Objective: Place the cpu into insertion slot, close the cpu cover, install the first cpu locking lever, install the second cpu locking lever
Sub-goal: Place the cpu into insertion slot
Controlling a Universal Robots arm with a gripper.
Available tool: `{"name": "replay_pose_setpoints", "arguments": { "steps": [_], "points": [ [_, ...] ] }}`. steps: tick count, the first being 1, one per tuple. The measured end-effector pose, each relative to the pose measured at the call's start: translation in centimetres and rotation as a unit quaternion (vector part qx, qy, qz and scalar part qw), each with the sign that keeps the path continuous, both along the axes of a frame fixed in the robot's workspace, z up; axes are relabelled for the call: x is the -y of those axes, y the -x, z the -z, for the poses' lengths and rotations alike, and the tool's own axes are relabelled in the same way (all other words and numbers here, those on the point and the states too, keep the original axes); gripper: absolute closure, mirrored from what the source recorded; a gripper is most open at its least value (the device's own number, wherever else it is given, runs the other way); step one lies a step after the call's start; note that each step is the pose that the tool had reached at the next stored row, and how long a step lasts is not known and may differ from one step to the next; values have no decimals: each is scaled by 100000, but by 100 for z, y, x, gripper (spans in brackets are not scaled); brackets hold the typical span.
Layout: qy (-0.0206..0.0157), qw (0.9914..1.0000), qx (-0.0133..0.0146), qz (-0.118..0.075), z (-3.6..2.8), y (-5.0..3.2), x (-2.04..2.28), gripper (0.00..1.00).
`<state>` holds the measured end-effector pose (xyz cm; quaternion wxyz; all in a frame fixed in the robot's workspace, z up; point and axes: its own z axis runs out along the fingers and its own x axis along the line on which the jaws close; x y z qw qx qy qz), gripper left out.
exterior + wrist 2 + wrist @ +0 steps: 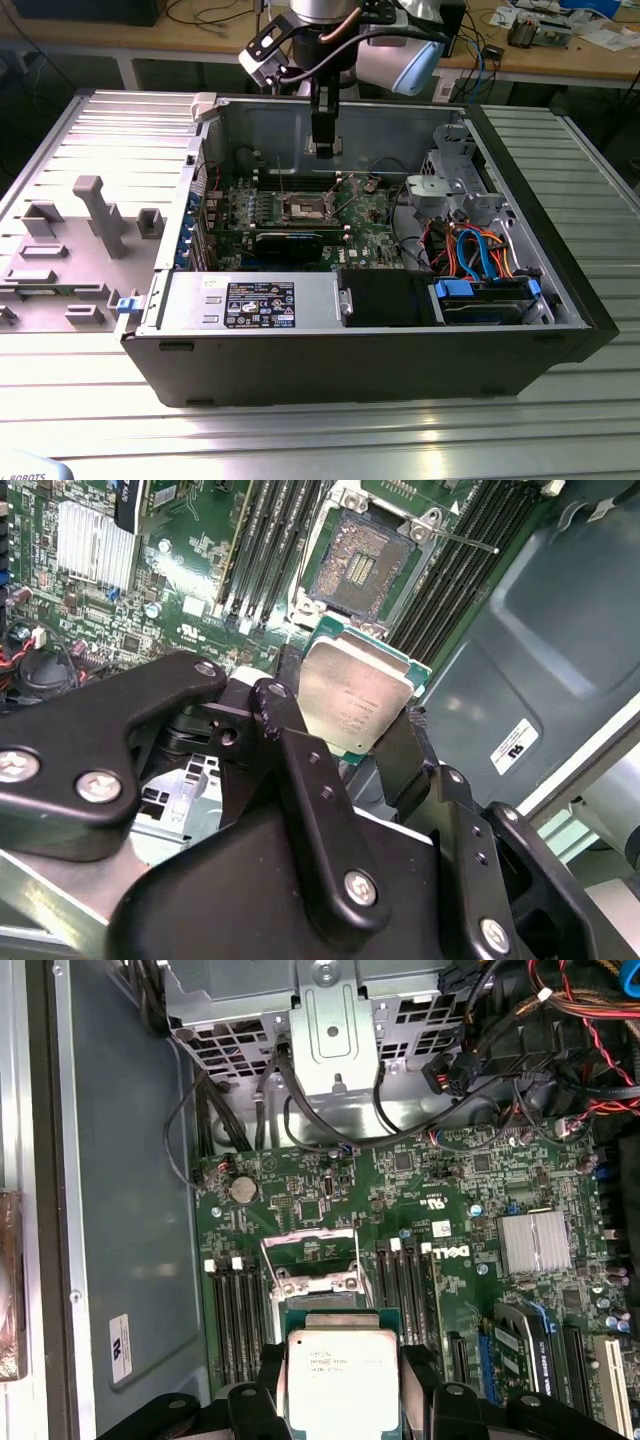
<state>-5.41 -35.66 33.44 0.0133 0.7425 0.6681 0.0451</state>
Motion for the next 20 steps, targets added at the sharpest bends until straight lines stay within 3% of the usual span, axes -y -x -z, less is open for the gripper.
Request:
{"name": "replay_pose_setpoints", "arguments": {
  "steps": [11,20],
  "points": [
    [-2,100000,4,-25,77,13,0,46],
    [0,99998,4,-706,93,41,0,46]
  ]
}}
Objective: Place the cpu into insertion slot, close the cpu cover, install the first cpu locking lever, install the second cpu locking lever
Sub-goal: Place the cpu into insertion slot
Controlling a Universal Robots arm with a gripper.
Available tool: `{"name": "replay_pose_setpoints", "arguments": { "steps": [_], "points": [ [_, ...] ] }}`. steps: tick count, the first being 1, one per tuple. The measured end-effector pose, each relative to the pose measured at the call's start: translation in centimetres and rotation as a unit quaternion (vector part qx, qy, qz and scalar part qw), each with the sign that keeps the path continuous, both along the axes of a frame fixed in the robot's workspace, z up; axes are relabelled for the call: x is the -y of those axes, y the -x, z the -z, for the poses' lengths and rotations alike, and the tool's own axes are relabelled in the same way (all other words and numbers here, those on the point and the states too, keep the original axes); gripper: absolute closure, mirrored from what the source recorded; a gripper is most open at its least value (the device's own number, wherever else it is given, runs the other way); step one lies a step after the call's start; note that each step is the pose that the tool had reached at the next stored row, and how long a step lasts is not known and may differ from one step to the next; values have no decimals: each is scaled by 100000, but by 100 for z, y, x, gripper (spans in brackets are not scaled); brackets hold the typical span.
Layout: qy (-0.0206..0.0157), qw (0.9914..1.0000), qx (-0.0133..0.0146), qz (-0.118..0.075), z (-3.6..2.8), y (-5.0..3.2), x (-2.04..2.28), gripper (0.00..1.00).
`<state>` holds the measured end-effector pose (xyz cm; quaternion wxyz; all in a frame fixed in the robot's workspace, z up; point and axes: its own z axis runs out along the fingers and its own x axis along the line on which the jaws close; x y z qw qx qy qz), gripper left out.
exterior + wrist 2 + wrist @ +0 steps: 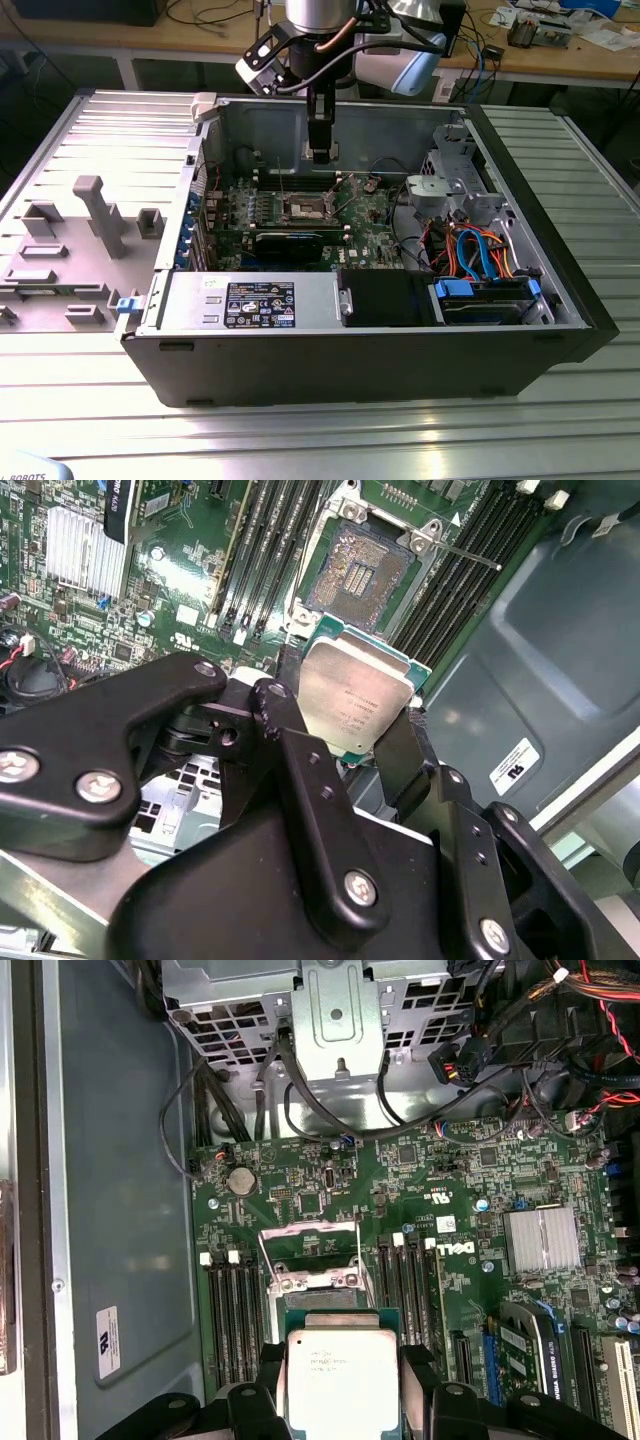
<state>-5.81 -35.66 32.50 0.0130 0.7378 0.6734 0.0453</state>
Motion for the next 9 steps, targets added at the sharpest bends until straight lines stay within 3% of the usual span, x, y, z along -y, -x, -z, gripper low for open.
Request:
{"name": "replay_pose_setpoints", "arguments": {
  "steps": [9],
  "points": [
    [-5,100000,6,-15,1,4,0,46]
  ]
}}
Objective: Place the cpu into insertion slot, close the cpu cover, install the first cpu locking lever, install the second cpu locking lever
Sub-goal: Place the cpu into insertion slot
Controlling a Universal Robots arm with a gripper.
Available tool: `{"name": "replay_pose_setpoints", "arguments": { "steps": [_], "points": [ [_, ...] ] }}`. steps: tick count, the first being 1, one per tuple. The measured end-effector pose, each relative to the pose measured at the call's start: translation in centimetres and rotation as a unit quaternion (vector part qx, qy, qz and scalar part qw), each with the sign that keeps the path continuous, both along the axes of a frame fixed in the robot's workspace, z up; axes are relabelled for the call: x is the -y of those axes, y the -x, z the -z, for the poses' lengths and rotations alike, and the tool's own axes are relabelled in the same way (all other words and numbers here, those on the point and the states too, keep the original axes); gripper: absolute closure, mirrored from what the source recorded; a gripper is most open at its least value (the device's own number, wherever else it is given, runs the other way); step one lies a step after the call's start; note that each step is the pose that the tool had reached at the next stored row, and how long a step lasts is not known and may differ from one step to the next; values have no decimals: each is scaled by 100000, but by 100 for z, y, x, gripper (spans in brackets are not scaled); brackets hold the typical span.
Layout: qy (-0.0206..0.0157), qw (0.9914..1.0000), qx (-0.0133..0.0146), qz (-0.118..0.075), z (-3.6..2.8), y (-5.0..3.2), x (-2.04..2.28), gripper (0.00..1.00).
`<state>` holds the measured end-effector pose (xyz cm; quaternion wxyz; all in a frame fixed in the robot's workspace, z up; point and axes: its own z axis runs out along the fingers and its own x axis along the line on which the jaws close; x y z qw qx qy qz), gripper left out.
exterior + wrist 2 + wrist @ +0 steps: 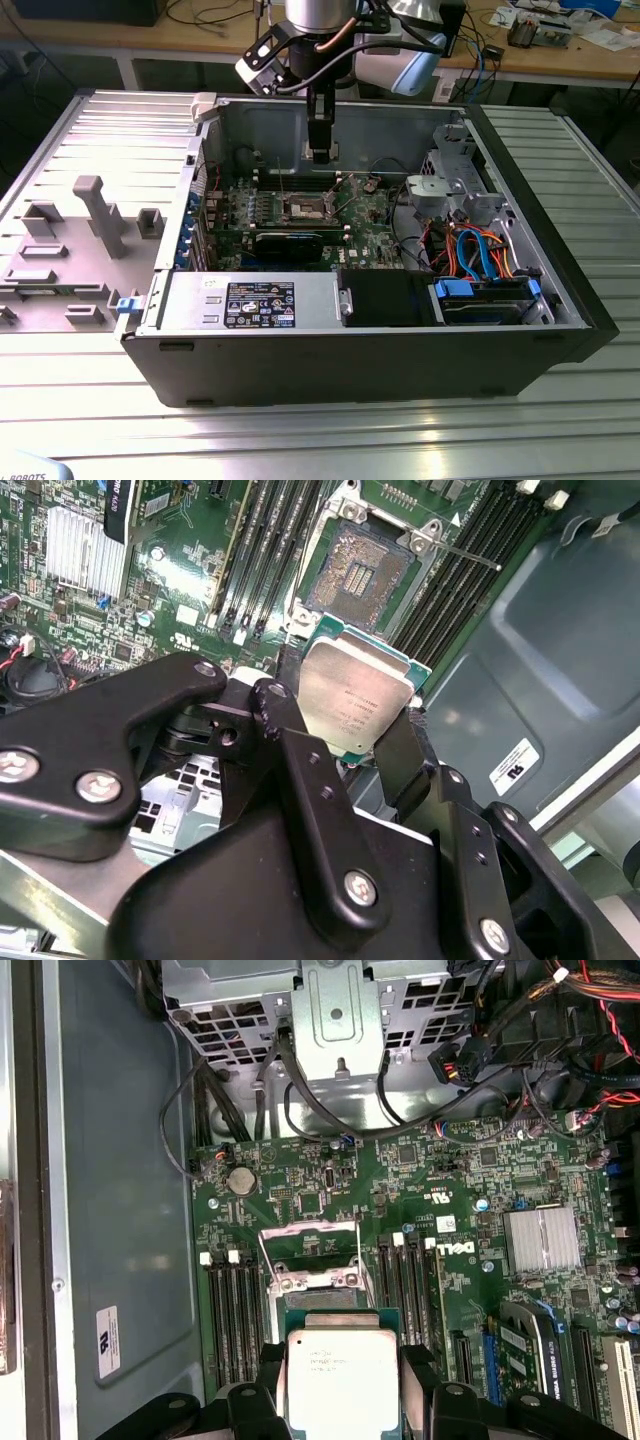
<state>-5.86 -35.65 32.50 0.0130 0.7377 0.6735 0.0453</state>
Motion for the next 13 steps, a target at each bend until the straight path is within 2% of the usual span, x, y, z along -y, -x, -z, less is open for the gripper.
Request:
{"name": "replay_pose_setpoints", "arguments": {
  "steps": [5,13],
  "points": [
    [6,99998,0,-682,1,4,0,46],
    [1,99997,0,-710,10,12,0,46]
  ]
}}
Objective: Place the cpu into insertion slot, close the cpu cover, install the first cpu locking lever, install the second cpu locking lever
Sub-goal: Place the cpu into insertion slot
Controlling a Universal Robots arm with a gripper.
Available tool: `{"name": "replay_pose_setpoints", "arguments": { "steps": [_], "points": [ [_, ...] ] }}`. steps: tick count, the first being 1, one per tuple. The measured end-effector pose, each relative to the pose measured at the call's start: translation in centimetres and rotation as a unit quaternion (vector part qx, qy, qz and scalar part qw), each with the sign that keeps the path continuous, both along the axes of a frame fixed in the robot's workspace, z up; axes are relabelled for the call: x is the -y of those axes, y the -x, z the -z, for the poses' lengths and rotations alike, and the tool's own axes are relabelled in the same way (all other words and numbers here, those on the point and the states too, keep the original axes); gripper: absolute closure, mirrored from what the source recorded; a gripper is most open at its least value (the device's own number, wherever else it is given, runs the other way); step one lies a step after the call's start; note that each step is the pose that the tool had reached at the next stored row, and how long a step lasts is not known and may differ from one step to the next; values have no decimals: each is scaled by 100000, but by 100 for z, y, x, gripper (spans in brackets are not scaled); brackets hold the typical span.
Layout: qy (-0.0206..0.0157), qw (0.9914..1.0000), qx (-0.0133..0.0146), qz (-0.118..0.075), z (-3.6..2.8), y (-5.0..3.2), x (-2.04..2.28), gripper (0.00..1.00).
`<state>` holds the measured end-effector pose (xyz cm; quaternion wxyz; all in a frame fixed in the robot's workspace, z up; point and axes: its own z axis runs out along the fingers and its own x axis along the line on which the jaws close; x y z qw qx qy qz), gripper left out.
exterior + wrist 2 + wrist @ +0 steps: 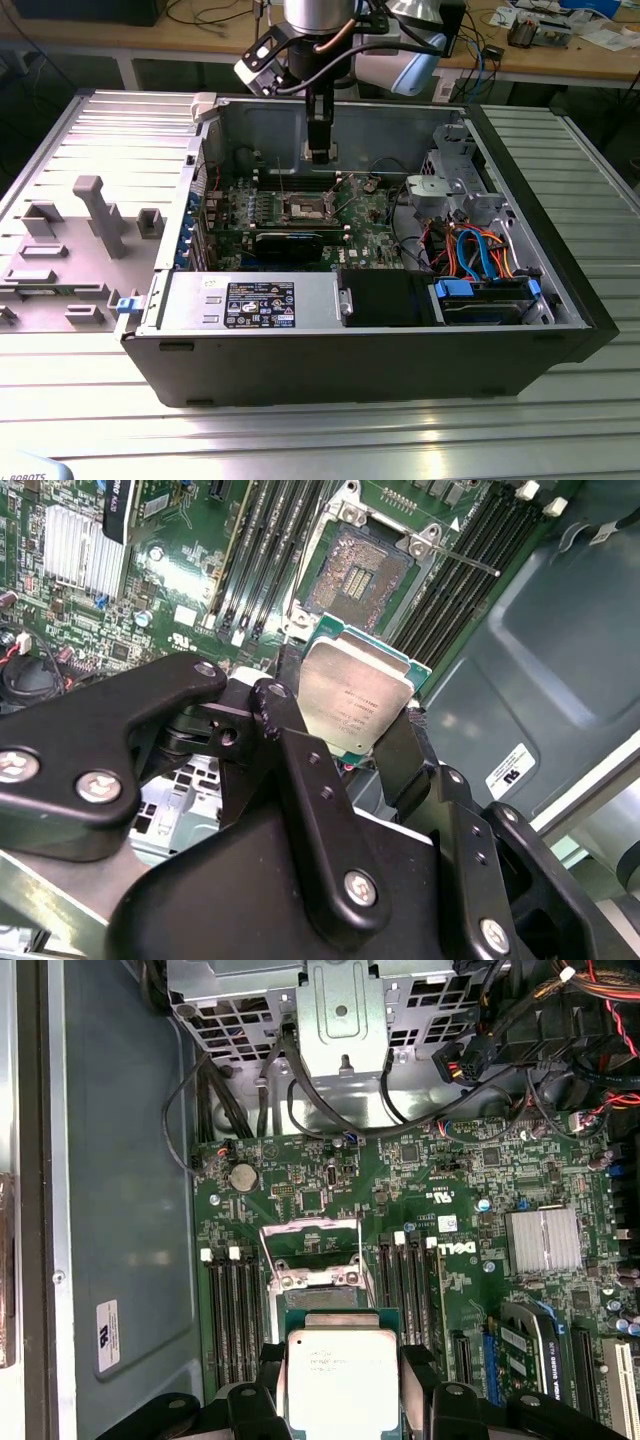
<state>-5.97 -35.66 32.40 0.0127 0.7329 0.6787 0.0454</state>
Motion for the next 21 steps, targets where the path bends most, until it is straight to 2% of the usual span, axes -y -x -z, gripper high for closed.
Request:
{"name": "replay_pose_setpoints", "arguments": {
  "steps": [13,21],
  "points": [
    [2,100000,-1,-2,88,17,0,46],
    [-14,100000,8,-5,103,17,0,46]
  ]
}}
